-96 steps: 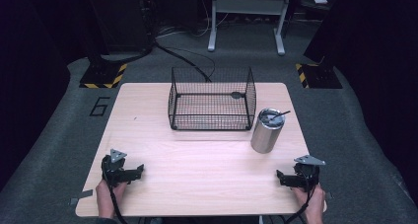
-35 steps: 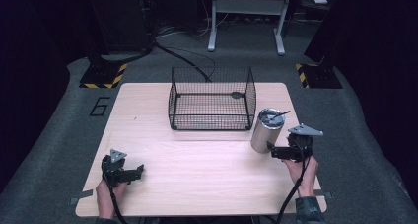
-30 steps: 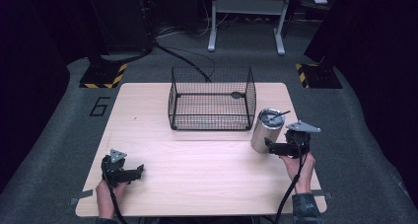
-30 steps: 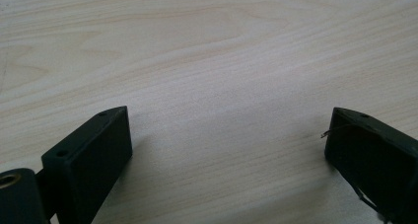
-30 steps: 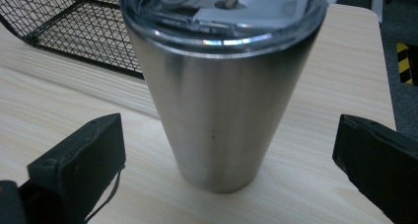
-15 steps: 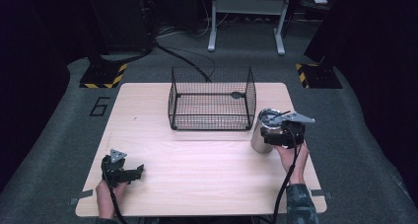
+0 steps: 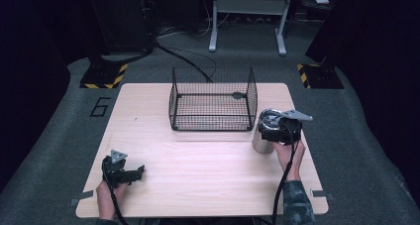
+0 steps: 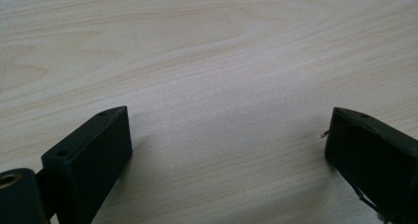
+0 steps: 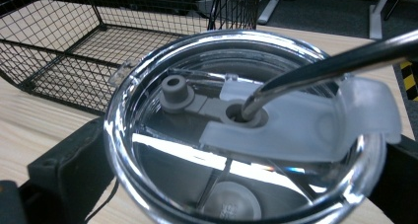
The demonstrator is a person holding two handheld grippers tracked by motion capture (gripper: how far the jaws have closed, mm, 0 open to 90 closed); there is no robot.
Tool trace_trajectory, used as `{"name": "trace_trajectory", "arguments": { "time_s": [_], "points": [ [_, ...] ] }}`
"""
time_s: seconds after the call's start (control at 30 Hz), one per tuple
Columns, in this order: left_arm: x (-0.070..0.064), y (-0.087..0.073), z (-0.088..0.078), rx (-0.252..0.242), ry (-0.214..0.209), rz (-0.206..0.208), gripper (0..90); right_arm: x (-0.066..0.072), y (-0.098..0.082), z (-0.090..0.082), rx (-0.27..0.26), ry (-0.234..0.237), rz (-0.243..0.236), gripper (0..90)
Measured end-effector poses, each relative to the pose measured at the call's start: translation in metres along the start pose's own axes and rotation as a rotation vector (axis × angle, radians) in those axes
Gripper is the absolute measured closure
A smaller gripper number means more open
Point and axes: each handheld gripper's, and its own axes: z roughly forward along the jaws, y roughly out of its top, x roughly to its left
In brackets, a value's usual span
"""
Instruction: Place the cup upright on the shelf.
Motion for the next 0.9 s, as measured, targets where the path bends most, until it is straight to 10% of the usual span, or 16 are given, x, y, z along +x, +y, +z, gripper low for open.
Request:
{"name": "trace_trajectory", "arguments": {
  "time_s": [0.9],
  "points": [
    [0.0, 0.0, 0.0, -0.005, 0.0, -0.001, 3.9, 0.004, 0.003, 0.011, -0.022, -0.054, 0.001, 3.0]
  ]
}}
